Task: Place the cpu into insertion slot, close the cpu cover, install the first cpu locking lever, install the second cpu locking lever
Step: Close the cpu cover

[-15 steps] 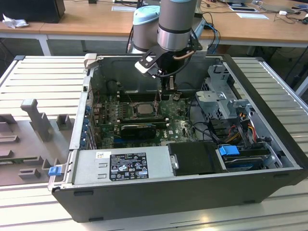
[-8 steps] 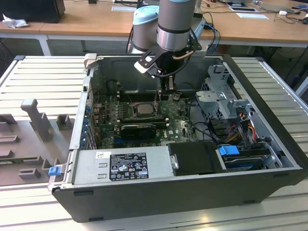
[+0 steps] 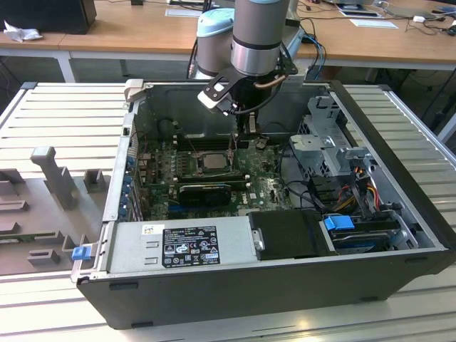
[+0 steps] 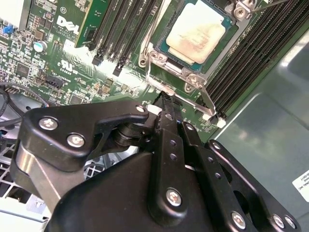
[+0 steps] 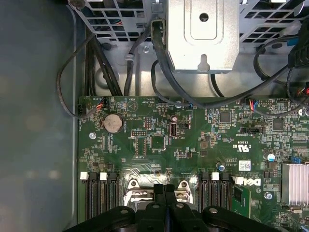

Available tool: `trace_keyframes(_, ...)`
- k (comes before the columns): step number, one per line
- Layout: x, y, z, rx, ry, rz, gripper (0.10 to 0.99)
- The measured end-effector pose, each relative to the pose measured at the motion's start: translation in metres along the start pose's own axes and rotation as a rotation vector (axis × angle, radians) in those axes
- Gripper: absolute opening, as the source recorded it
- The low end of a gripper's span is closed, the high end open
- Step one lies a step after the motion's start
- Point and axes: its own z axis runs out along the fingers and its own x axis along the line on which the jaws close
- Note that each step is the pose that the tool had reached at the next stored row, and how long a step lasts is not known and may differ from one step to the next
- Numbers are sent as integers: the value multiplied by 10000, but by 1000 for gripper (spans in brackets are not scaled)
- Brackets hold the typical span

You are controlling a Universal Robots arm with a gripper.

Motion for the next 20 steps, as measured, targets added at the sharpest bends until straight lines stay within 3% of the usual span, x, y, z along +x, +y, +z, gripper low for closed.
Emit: trace_keyframes(20, 1, -69, 0, -1, 1, -1, 106)
